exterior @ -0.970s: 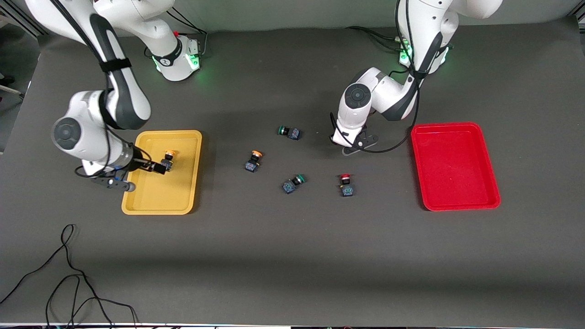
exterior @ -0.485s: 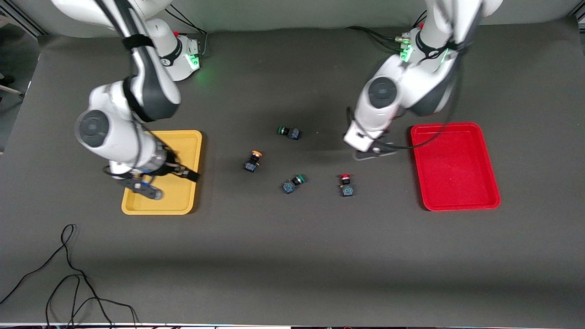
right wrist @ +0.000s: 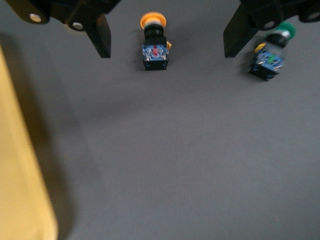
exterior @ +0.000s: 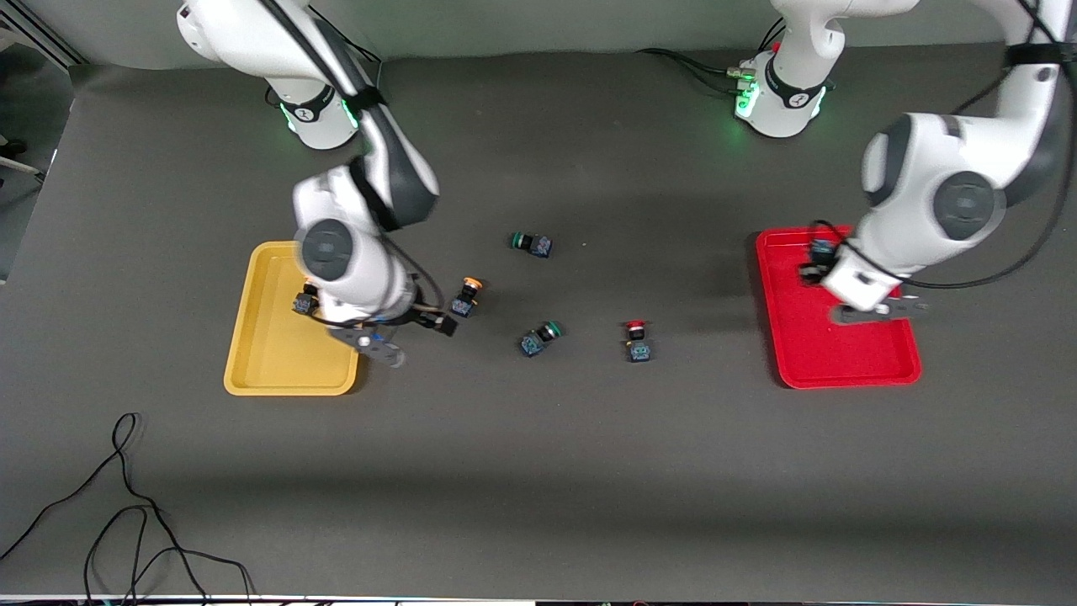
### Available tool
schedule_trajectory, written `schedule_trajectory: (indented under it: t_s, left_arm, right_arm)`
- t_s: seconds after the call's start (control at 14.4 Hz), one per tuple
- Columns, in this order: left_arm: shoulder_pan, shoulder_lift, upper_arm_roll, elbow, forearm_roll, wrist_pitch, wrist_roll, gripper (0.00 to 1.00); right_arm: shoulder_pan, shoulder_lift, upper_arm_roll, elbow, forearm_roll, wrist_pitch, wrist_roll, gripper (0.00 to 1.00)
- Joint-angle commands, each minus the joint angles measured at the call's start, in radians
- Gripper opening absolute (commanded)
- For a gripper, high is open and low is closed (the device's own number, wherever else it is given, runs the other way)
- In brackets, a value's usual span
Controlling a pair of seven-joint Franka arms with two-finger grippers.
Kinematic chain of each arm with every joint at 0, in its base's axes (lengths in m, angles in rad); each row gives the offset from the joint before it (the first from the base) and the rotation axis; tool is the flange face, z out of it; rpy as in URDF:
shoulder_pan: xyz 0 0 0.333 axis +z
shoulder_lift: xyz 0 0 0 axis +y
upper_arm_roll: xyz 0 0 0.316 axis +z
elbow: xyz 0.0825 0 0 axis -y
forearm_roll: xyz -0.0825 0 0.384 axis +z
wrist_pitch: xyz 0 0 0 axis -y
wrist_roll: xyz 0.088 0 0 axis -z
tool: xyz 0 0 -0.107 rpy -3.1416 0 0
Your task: Place red and yellow buttons in trays
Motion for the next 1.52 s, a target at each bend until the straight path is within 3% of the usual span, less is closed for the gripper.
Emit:
schedule_trajectory:
  t_s: [0.0,0.21,0.28,0.35,0.49,0.62,0.69,0.83,0.9,1.04,1.25,1.46]
  left_arm:
    - [0.029,0.045,-0.020,-0.118,0.011,0.210,0.013,0.09]
    - [0.032,0.178,-0.020,-0.121,0.011,0.359,0.004,0.10]
    - [0.038,0.220,-0.020,-0.121,0.011,0.405,0.004,0.15]
    - [0.040,0.238,-0.020,-0.117,0.011,0.424,0.003,0.29]
    - [0.040,0.234,-0.020,-0.095,0.013,0.398,0.003,0.99]
    - [0.041,0.213,-0.020,-0.031,0.013,0.273,0.009,1.00]
    - [0.040,0.202,-0.020,0.013,0.011,0.190,0.013,1.00]
    - [0.032,0.179,-0.028,0.113,0.010,0.061,0.000,1.00]
    - [0.020,0.173,-0.034,0.150,-0.003,0.032,-0.014,1.00]
    - [-0.057,0.174,-0.047,0.184,-0.004,0.022,-0.124,1.00]
    - [-0.202,0.240,-0.052,0.251,-0.013,0.066,-0.197,1.00]
    - [-0.333,0.367,-0.054,0.368,-0.036,0.142,-0.325,1.00]
  right_arm:
    - [0.056,0.058,-0.013,-0.053,0.063,0.112,0.018,1.00]
    - [0.102,0.060,-0.013,-0.146,0.066,0.214,0.020,1.00]
    - [0.121,0.064,-0.013,-0.153,0.069,0.220,0.020,1.00]
    - [0.135,0.070,-0.013,-0.166,0.087,0.243,0.020,1.00]
    - [0.155,0.078,-0.013,-0.196,0.112,0.293,0.020,1.00]
    - [0.156,0.079,-0.013,-0.200,0.112,0.295,0.018,1.00]
    - [0.164,0.079,-0.013,-0.200,0.112,0.295,0.015,0.88]
    - [0.164,0.089,-0.013,-0.200,0.112,0.295,0.005,0.53]
    - [0.161,0.092,-0.013,-0.200,0.112,0.295,0.003,0.40]
    - [0.155,0.086,-0.016,-0.199,0.112,0.289,-0.002,0.24]
    - [0.145,0.031,-0.054,-0.193,0.112,0.231,-0.053,0.19]
    - [0.144,-0.084,-0.203,-0.167,0.112,0.009,-0.213,0.19]
